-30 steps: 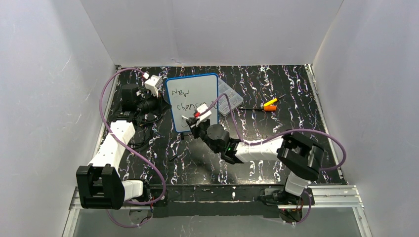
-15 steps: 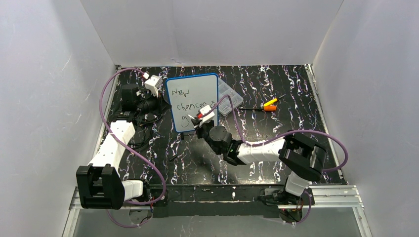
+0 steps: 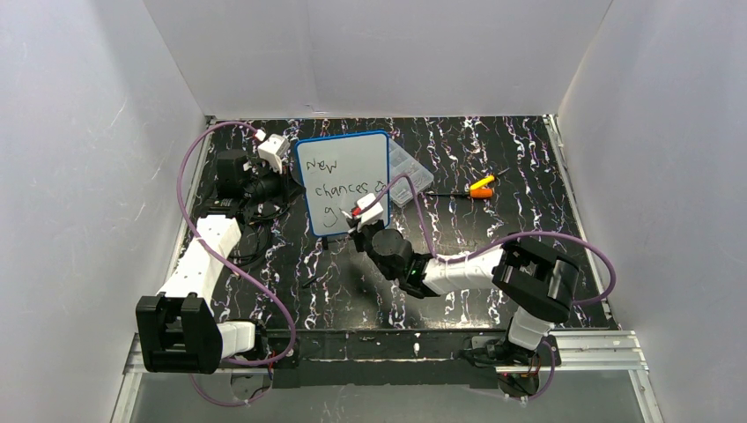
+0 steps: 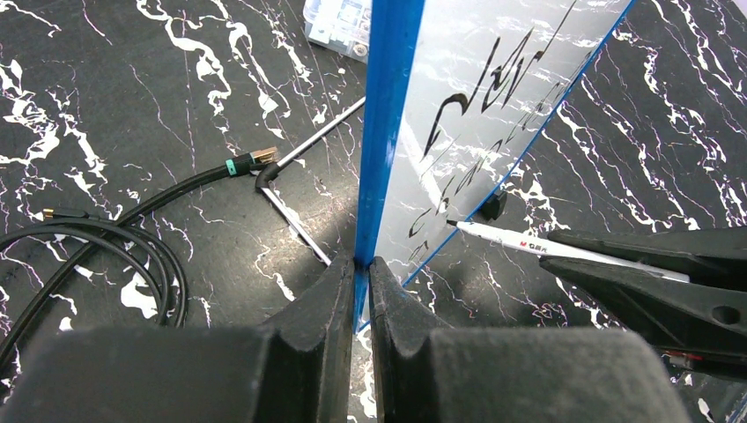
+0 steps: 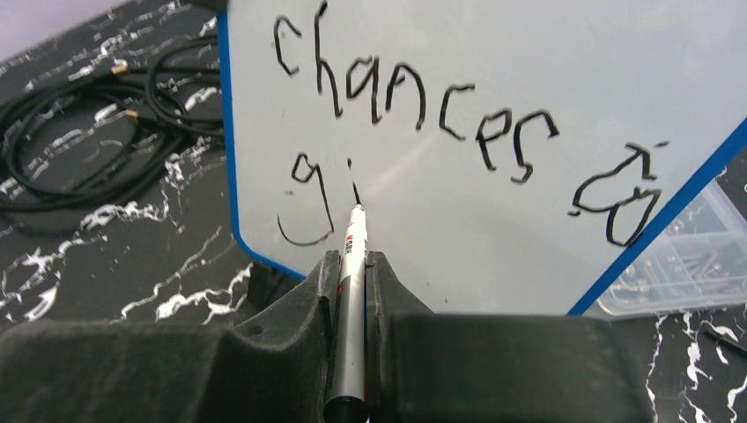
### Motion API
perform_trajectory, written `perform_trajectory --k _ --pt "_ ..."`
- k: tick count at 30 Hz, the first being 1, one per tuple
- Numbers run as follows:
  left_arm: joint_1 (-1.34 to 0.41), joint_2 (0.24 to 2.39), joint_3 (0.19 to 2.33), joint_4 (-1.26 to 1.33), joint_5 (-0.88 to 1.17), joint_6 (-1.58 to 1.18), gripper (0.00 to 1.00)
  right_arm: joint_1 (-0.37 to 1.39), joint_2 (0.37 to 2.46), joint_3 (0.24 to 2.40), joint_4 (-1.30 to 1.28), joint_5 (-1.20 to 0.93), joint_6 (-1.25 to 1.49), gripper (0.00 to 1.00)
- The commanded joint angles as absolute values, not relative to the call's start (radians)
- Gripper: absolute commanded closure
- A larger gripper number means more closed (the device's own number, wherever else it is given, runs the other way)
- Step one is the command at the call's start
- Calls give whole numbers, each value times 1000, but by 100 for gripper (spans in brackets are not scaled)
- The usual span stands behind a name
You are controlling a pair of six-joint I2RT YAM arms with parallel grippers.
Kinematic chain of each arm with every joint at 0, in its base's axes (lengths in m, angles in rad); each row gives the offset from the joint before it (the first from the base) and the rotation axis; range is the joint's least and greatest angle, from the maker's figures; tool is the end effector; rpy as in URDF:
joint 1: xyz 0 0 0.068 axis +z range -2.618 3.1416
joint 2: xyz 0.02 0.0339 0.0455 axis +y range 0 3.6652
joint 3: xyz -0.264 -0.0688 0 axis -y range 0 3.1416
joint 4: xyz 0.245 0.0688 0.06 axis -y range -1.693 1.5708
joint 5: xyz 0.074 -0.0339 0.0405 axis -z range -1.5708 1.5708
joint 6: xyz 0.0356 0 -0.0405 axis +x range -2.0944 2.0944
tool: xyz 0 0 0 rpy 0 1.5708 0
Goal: Write a sentence on the whiteboard
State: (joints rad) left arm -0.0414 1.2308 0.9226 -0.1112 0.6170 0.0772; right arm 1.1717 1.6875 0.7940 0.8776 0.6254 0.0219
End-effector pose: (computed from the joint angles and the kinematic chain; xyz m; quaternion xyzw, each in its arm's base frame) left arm 0.2766 -0.0321 0.3033 0.2124 0.7880 -0.2454 0.5232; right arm 0.1567 0.3180 0.2207 -0.1876 0.6865 0.1938 0.6753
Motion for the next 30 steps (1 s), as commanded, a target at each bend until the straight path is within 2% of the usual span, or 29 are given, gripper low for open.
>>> perform_trajectory --k 1,30 --pt "-43 1220 918 -93 653 75 100 1170 1677 770 878 640 42 99" --pt "-43 1215 917 -94 651 75 100 1170 1662 790 971 706 3 99"
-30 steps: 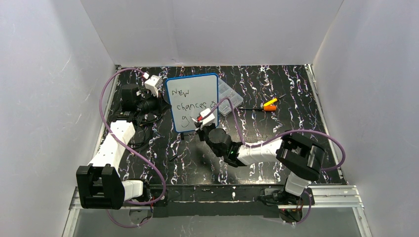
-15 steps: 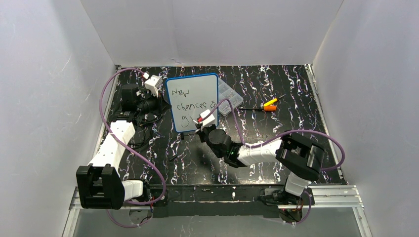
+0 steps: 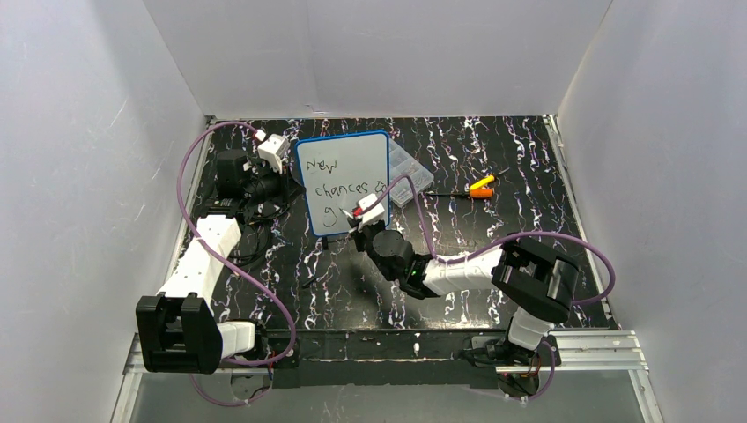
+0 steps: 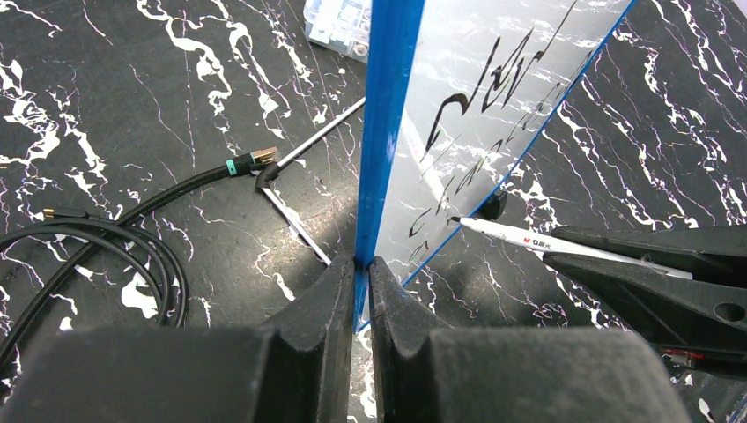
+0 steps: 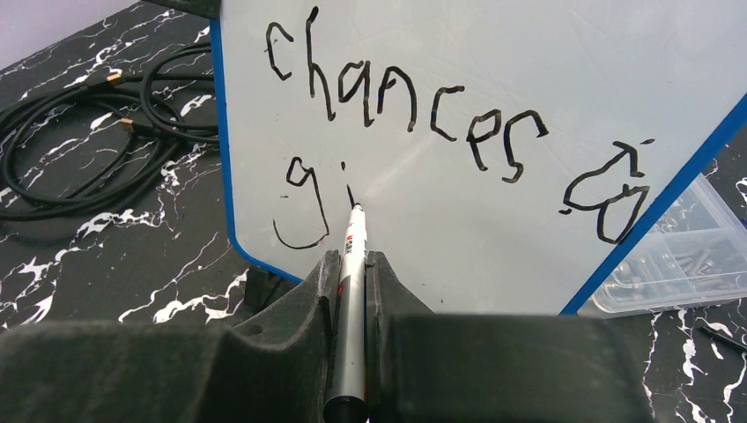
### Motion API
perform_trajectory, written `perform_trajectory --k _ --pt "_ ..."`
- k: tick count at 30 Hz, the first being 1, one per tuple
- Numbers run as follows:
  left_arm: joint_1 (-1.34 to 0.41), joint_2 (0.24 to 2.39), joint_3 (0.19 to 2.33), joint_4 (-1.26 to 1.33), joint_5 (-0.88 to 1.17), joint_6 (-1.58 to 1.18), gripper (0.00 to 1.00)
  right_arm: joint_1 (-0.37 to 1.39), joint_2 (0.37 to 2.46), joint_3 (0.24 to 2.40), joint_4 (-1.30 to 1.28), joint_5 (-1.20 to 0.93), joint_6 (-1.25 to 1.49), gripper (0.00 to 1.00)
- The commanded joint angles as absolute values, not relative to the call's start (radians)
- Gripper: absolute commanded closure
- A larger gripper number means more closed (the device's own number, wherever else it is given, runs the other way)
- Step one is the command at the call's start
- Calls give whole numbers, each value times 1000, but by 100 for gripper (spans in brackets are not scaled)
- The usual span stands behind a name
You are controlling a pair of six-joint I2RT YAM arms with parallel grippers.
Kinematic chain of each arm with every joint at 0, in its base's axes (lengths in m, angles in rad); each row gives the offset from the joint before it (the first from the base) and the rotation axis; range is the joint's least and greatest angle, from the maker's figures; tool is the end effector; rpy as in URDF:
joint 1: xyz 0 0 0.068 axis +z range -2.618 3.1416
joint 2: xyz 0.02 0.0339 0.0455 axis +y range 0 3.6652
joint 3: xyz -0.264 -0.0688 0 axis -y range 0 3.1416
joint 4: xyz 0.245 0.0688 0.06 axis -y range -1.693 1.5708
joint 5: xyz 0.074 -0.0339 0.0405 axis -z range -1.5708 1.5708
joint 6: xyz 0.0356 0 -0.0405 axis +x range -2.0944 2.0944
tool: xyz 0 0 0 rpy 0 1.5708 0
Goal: Write a sentence on the whiteboard
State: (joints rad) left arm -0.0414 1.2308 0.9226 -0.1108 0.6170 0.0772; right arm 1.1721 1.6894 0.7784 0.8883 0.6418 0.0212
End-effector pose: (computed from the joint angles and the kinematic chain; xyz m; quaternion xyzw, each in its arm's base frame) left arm 0.2766 -0.0321 0.3033 0.2124 0.7879 -0.2453 0.5234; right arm 0.1560 0.3155 0.2165 -0.1843 0.6893 0.1861 0.6755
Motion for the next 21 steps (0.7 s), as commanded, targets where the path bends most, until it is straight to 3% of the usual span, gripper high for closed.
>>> perform_trajectory --k 1,21 --pt "-43 1215 917 -93 651 75 100 1170 1660 788 972 711 3 99" --pt "-43 1215 917 -93 652 74 100 1170 1595 724 990 669 16 99"
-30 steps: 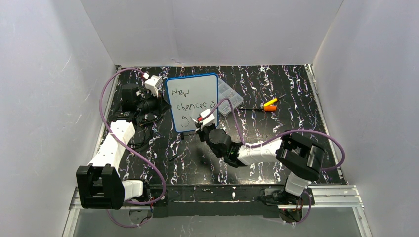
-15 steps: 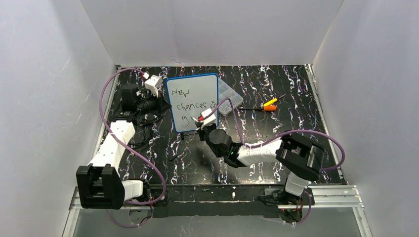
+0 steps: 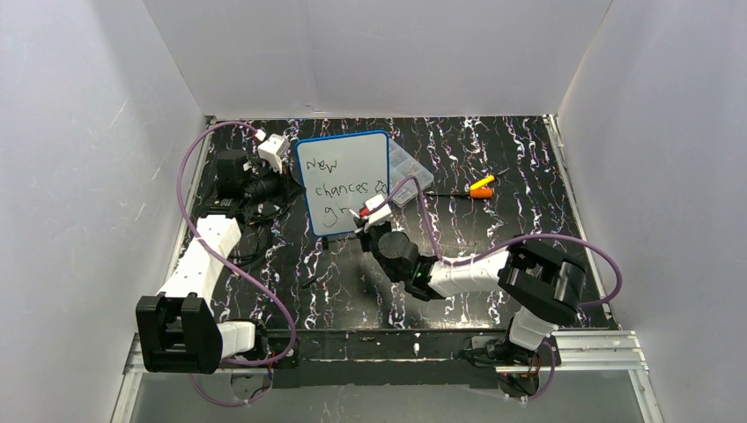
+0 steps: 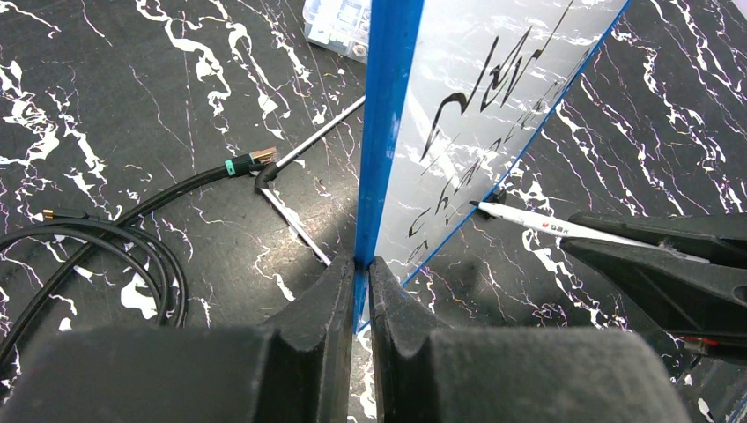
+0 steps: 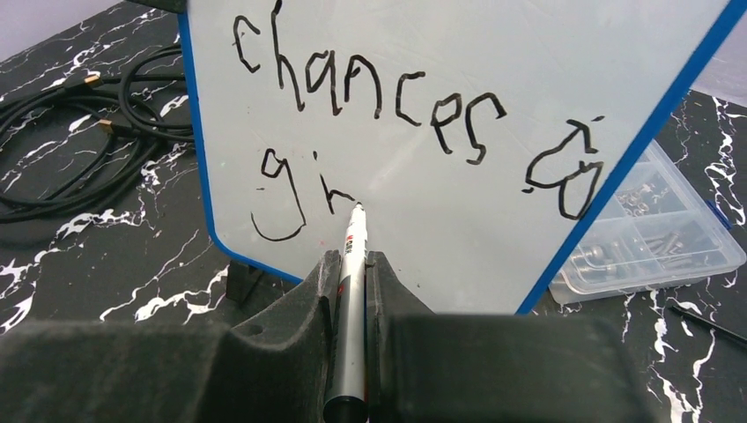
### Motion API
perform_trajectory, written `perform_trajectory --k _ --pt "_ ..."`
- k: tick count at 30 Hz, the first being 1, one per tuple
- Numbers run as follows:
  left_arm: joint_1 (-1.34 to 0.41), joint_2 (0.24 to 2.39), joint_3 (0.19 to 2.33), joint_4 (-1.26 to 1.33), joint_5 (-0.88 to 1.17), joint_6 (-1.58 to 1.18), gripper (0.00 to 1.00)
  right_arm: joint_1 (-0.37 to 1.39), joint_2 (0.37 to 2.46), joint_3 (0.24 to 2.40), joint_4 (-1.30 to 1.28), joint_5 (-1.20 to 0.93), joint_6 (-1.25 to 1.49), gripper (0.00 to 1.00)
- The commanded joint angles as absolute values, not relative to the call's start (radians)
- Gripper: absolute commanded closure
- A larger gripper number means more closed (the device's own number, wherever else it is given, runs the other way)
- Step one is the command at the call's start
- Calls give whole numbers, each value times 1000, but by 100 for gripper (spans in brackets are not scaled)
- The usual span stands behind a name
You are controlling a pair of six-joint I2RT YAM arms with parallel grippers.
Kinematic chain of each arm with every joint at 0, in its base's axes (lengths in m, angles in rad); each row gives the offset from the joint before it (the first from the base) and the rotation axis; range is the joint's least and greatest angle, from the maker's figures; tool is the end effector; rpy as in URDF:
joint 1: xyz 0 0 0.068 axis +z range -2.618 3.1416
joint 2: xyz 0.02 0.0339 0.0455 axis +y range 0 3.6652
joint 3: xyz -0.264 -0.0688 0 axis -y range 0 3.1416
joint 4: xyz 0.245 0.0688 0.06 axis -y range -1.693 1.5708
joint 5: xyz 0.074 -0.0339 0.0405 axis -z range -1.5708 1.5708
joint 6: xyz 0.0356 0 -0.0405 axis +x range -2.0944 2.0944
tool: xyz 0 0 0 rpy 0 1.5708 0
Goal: Write a sentence on the whiteboard
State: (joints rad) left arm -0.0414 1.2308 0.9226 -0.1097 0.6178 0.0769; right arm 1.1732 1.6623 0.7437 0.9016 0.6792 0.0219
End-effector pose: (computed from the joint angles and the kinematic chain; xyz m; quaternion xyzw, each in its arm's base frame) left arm 0.2767 -0.0321 0.3034 0.2126 0.7875 -0.2456 0.5237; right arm 0.1531 0.3068 0.2164 -0.1701 0.6911 0.1755 0.6801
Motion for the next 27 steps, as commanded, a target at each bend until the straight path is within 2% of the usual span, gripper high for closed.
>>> perform_trajectory --k 1,27 --pt "-44 1215 917 -93 651 74 100 1170 1591 722 995 668 18 99" --pt "-44 1218 916 -93 652 75 100 1146 1665 786 966 659 4 99"
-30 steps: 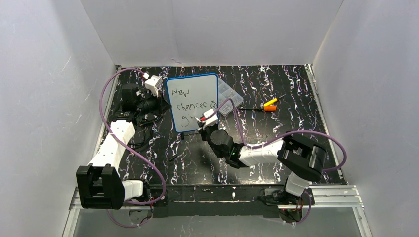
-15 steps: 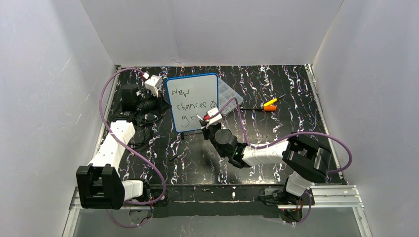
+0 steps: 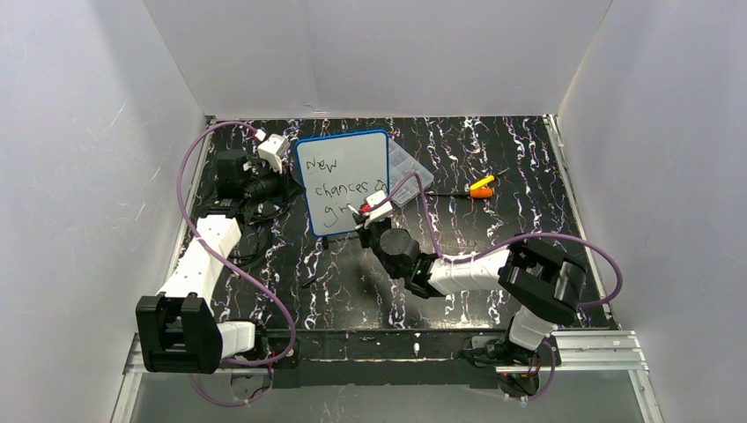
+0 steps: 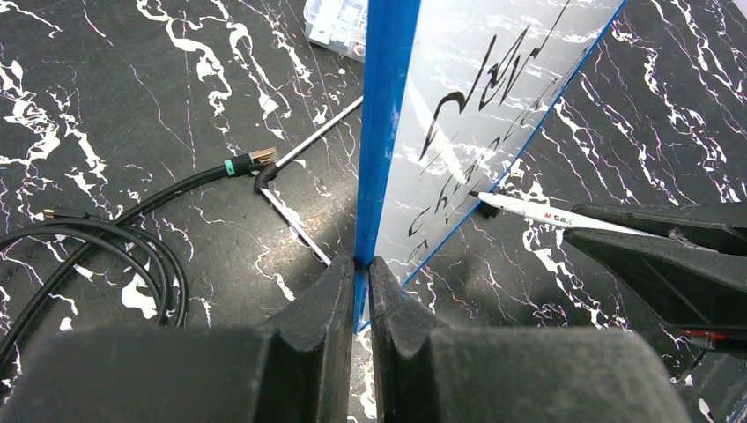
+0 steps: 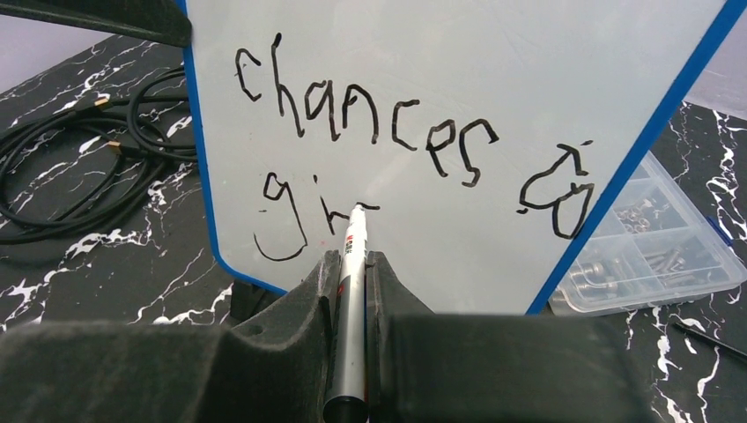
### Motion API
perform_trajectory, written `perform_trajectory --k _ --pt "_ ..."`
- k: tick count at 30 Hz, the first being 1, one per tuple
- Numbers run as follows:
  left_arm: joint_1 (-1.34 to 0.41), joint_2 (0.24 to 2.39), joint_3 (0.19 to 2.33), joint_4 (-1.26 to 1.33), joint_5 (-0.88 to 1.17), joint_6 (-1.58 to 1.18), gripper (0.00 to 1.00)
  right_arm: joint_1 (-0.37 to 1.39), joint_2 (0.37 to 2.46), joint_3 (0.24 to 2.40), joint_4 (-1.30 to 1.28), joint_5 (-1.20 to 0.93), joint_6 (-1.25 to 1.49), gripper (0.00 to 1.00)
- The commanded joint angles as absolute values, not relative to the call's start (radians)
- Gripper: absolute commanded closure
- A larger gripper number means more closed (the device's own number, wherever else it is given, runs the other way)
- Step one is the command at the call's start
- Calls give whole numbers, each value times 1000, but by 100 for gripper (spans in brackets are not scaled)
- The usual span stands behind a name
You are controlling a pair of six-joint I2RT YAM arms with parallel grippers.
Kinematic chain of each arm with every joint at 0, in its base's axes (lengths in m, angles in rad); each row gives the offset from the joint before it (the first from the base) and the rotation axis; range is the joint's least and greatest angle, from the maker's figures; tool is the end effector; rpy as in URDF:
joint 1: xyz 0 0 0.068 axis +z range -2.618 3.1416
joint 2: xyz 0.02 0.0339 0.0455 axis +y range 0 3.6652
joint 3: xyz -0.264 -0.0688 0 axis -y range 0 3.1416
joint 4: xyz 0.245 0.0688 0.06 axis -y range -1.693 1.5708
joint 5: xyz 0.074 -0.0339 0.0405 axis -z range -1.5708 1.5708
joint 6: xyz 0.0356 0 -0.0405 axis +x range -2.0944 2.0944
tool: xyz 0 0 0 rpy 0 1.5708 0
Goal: Write a sentence on the whiteboard
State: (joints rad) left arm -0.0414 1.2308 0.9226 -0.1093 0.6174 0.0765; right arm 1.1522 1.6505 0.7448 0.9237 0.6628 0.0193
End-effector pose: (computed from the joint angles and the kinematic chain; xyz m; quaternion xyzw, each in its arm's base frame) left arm 0.2767 -0.0321 0.3035 0.2124 0.7875 -0.2455 0.5238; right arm 0.1588 0.3031 0.2227 -0.1597 0.6837 0.1830 0.6882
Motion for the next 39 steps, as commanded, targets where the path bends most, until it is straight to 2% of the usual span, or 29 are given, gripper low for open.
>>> perform_trajectory --k 1,14,39 --pt "-44 1218 917 -93 653 76 100 1147 1664 784 960 659 3 99" --pt "-45 1218 917 -93 652 76 100 1147 1650 734 897 684 46 99" --pt "-45 1217 917 -94 652 77 100 1147 1615 774 967 712 -42 99"
